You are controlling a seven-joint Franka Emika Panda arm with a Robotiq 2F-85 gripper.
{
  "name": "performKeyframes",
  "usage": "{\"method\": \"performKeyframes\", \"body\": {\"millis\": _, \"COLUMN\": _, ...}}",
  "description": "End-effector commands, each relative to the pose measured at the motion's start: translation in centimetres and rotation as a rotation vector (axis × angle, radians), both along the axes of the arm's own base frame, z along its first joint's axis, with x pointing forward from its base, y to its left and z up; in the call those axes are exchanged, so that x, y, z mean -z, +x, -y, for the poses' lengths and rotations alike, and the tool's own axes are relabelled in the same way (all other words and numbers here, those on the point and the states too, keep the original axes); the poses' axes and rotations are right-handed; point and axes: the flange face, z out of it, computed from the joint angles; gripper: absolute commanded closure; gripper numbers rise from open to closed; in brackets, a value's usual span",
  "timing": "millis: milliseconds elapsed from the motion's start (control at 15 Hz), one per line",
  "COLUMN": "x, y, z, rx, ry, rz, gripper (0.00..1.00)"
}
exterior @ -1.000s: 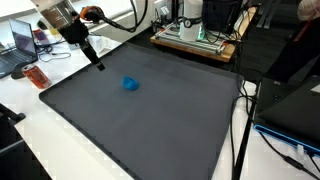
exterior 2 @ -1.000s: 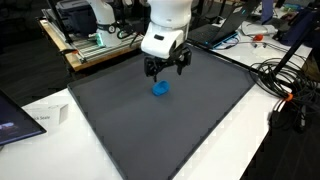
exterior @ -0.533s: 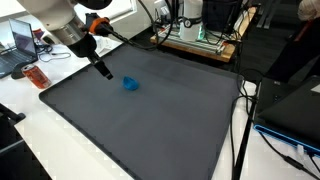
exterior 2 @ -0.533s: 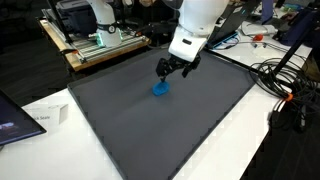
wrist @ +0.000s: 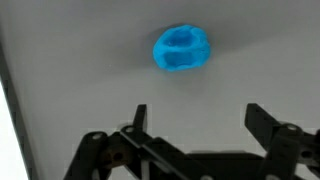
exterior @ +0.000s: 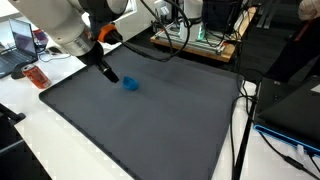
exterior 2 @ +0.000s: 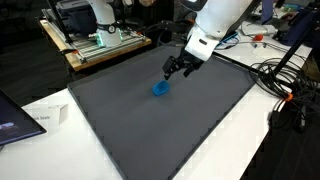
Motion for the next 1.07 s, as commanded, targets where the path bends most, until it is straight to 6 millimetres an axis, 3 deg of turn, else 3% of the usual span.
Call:
{"method": "performKeyframes", "body": {"millis": 0, "x": 0.0, "y": 0.3, "z": -1.5, "rx": 0.003, "ry": -0.080, "rz": -0.026, "gripper": 0.00}}
{"method": "performKeyframes", "body": {"millis": 600, "x": 1.4, "y": -0.2, "z": -6.4, "rx": -0.023, "ry": -0.210, "rz": -0.004, "gripper": 0.00}}
{"method": "performKeyframes", "body": {"millis": 1000, "x": 2.7, "y": -1.2, "z": -10.8, "rx": -0.046, "ry": -0.321, "rz": 0.023, "gripper": 0.00}}
